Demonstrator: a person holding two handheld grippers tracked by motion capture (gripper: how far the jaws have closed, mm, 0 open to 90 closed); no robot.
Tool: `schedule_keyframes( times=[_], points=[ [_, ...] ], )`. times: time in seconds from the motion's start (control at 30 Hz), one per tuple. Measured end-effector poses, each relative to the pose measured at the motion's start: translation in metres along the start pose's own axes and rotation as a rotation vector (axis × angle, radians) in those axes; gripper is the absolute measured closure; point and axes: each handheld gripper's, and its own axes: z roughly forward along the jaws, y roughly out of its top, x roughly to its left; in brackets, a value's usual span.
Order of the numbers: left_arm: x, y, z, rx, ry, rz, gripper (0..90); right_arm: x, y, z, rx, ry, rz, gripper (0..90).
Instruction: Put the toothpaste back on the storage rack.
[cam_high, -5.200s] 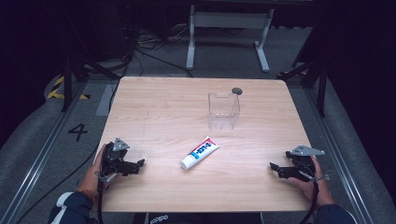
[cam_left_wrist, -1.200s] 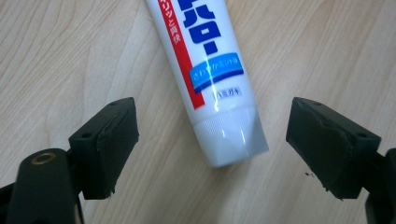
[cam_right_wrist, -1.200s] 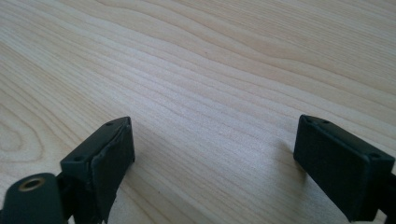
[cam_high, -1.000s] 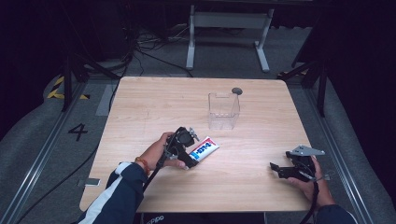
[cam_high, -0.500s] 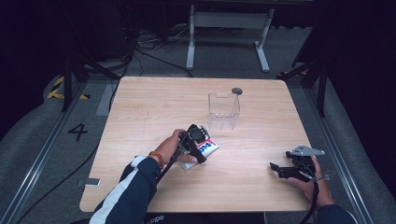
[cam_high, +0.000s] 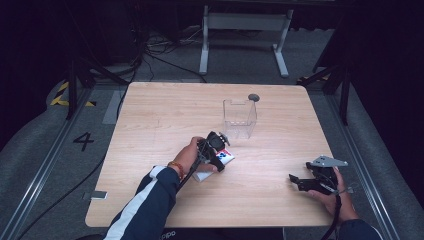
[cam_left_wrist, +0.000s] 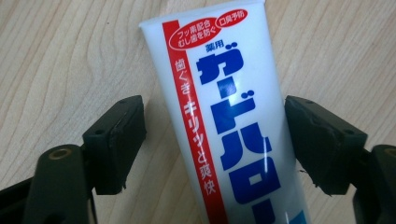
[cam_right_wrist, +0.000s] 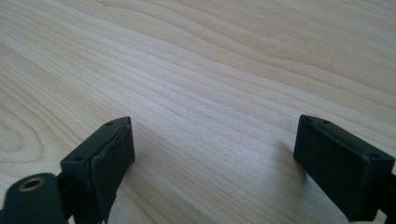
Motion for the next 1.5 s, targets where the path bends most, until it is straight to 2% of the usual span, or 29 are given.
schedule_keyframes(
  times=[0.17, 0.27, 0.4, 0.57, 0.7, 0.87, 0.93, 1.0, 1.1, 1.17, 1.27, 1.5],
  points=[
    [-0.001, 0.001, -0.004, -0.002, 0.000, 0.012, 41.3, 0.000, 0.000, 0.000, -0.002, 0.001, 0.003, 12.4],
    [0.000, 0.001, -0.004, -0.006, -0.007, 0.008, 44.0, 0.000, 0.000, 0.000, 0.000, 0.000, 0.000, 12.4],
    [-0.001, 0.001, -0.006, -0.005, -0.019, 0.017, 52.2, 0.000, 0.000, 0.000, 0.000, 0.000, -0.001, 12.5],
    [0.001, -0.002, -0.008, -0.027, -0.046, 0.025, 57.7, 0.000, 0.000, 0.000, -0.001, 0.001, 0.002, 12.5],
    [-0.001, -0.003, -0.011, -0.033, -0.039, 0.046, 62.4, 0.000, 0.000, 0.000, 0.000, 0.000, 0.000, 12.4],
    [0.000, -0.007, -0.014, -0.062, -0.036, 0.045, 65.8, 0.000, 0.000, 0.000, -0.002, 0.002, 0.004, 12.4],
    [0.001, -0.012, -0.018, -0.090, -0.042, 0.045, 66.6, 0.000, 0.000, 0.000, 0.000, 0.000, 0.000, 12.4],
    [0.001, -0.017, -0.020, -0.126, -0.071, 0.026, 67.1, 0.000, 0.000, 0.000, -0.001, 0.001, 0.003, 12.5],
    [0.002, -0.026, -0.026, -0.185, -0.068, 0.020, 67.5, 0.000, 0.000, 0.000, -0.001, 0.003, 0.002, 12.5],
    [0.004, -0.031, -0.029, -0.234, -0.075, -0.003, 67.8, 0.000, 0.000, 0.000, -0.001, 0.003, 0.002, 12.5],
    [0.005, -0.036, -0.035, -0.283, -0.080, -0.023, 68.1, 0.000, 0.000, 0.000, -0.001, 0.003, 0.002, 12.5],
    [0.007, -0.038, -0.047, -0.368, -0.072, -0.026, 68.4, 0.000, 0.000, 0.000, -0.001, 0.003, 0.002, 12.5]
  ],
)
